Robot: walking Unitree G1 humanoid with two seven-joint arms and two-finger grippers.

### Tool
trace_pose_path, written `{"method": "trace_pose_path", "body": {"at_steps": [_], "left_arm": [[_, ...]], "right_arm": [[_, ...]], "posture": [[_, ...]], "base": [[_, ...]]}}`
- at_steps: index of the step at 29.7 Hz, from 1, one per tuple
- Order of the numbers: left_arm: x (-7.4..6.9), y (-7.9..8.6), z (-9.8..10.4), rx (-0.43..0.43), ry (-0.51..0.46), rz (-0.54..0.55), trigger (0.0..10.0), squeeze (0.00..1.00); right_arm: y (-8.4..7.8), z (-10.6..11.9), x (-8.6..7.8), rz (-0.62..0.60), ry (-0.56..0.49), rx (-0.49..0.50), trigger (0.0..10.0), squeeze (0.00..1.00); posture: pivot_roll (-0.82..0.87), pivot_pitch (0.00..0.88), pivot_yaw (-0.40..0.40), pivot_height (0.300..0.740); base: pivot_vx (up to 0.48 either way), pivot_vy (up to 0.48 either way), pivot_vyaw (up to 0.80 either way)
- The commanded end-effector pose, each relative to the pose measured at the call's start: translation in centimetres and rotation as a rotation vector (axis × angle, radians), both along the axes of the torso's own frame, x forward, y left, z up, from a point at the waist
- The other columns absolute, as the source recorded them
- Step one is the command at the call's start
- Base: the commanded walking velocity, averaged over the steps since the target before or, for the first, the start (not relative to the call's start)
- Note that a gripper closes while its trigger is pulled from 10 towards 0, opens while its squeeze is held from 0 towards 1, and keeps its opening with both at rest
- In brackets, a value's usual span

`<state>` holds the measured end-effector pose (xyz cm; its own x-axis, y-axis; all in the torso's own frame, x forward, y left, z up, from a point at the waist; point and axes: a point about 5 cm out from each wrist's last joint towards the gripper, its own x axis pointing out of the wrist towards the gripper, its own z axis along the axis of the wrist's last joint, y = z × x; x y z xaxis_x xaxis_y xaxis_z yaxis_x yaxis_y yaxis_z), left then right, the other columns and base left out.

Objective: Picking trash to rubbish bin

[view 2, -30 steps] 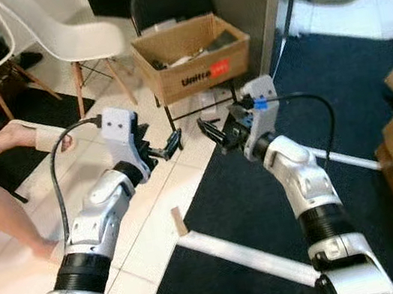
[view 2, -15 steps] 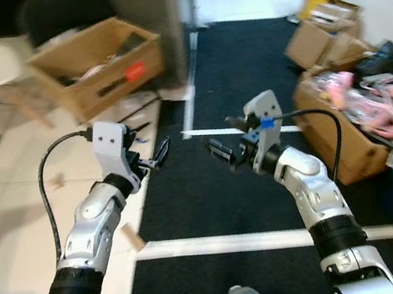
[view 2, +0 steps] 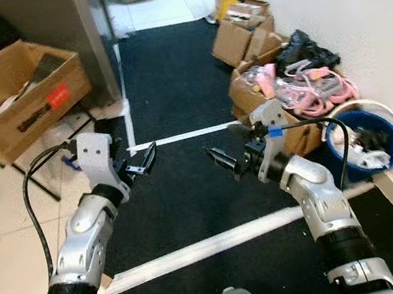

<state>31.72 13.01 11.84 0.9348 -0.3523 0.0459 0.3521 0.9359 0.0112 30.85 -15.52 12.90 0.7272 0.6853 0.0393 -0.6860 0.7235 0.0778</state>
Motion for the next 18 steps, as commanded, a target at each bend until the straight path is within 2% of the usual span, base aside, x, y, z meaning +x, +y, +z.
{"method": "trace_pose_path", "body": {"at_steps": [1, 10, 14, 15, 18], "left_arm": [[-0.1, -0.4, -0.4, 0.01, 0.012, -0.02, 10.0, 0.0], [-0.1, -0.3, -0.5, 0.0, 0.018, -0.027, 10.0, 0.0], [-0.1, -0.3, -0.5, -0.005, 0.02, -0.027, 10.0, 0.0], [0.0, -0.2, -0.4, 0.001, 0.017, -0.027, 10.0, 0.0], [0.1, -0.3, -0.5, 0.007, 0.018, -0.031, 10.0, 0.0]], "right_arm": [[0.1, 0.1, 0.1, 0.009, -0.006, 0.008, 10.0, 0.0], [0.3, 0.2, 0.1, 0.004, 0.002, 0.022, 10.0, 0.0], [-0.1, 0.3, 0.7, -0.078, 0.003, 0.048, 10.0, 0.0], [-0.4, 0.3, 1.2, -0.135, 0.016, 0.065, 10.0, 0.0], [-0.8, 0.3, 1.8, -0.205, 0.032, 0.094, 10.0, 0.0]], "posture": [[-0.06, 0.0, -0.047, 0.74], [-0.06, 0.0, -0.049, 0.74], [-0.05, 0.0, -0.046, 0.74], [-0.05, 0.0, -0.047, 0.74], [-0.05, 0.0, -0.043, 0.74]], "base": [[0.0, 0.0, -0.8], [0.0, 0.0, -0.8], [0.0, 0.0, -0.8], [0.0, 0.0, -0.8], [0.0, 0.0, -0.8]]}}
